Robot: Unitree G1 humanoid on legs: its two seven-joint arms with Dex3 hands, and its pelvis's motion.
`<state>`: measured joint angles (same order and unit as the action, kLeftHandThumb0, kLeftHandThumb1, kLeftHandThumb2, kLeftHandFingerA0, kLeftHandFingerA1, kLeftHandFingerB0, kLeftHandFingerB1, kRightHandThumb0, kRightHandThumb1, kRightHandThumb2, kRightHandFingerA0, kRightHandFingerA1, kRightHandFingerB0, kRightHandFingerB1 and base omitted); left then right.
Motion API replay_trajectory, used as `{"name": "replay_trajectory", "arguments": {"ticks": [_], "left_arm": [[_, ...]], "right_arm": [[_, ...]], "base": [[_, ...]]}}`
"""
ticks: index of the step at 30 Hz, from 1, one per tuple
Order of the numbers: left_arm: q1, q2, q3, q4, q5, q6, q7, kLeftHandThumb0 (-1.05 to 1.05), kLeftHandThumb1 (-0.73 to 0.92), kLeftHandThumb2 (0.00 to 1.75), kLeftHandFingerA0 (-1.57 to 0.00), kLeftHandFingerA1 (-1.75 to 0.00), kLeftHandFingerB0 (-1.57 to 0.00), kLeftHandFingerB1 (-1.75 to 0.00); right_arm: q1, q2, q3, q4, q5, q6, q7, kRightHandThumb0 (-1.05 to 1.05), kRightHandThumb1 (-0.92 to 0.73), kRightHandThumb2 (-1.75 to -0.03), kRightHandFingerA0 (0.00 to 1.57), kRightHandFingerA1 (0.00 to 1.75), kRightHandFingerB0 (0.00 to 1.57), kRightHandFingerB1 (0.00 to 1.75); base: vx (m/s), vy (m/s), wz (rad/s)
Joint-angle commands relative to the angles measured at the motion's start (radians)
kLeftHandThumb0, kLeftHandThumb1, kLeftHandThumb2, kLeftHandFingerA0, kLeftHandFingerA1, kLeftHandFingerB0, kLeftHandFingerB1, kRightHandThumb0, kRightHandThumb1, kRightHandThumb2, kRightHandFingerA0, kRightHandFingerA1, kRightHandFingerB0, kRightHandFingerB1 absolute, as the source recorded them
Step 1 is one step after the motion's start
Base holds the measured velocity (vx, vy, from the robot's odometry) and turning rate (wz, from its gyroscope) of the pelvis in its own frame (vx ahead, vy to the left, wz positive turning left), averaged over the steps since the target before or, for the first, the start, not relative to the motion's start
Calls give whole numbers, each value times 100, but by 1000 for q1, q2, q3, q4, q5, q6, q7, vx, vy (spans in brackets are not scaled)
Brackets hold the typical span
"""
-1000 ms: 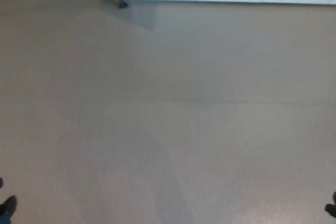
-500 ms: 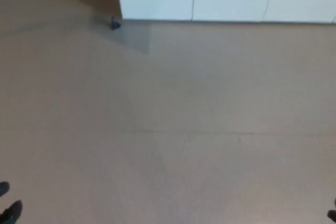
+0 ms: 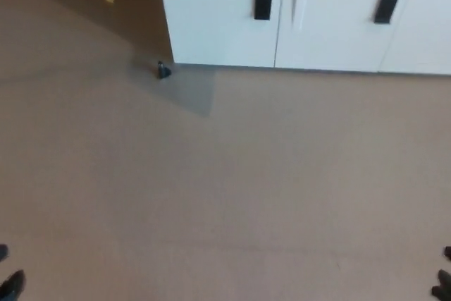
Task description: The robot walks towards an open cabinet and lifts its left hand to push the door towards the right to close it.
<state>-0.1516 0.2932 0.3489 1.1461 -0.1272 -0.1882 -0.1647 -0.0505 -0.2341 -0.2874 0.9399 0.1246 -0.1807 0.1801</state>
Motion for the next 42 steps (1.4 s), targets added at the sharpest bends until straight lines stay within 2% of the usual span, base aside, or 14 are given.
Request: {"name": "replay_trajectory", "arguments": {"ticks": [1,9,10,12,13,24,35,42], "left_arm": [[28,17,-14,6,8,-26,4,-18,69,60,-52,-46,-43,-40],[81,17,-32,3,15,-35,20,-16,68,60,-53,-45,-44,-40],[83,17,-32,2,12,-34,18,-21,66,65,-50,-48,-43,-43],[85,16,-30,0,5,-31,14,-21,66,65,-50,-48,-43,-43],[89,16,-28,-4,0,-29,6,-19,68,60,-51,-45,-42,-40],[91,24,-56,-1,21,-45,27,-18,68,60,-54,-46,-43,-40],[117,24,-71,1,19,-68,25,-20,68,60,-55,-46,-43,-40],[128,21,-76,-1,19,-69,36,-21,67,59,-56,-46,-43,-40]], "right_arm": [[19,-12,8,11,-6,-29,1,-44,-56,-56,79,50,56,43],[57,-10,22,28,-14,-53,2,-46,-58,-57,79,50,56,43],[59,-10,25,28,-17,-56,0,-45,-58,-57,80,51,57,44],[61,-10,29,27,-19,-58,-3,-45,-58,-57,80,51,57,44],[61,-12,31,33,-17,-64,3,-45,-58,-57,78,51,57,44],[53,-14,41,51,-20,-73,-12,-44,-60,-57,79,50,57,44],[57,-19,54,62,-36,-92,-18,-46,-61,-58,81,51,59,45],[40,-29,71,71,-54,-88,-18,-47,-59,-58,82,51,60,45]], "base": [[546,-106,18],[439,-69,-9],[430,6,-17],[435,59,-34],[604,119,-16],[626,108,0],[409,-190,12],[190,-83,-14]]}}
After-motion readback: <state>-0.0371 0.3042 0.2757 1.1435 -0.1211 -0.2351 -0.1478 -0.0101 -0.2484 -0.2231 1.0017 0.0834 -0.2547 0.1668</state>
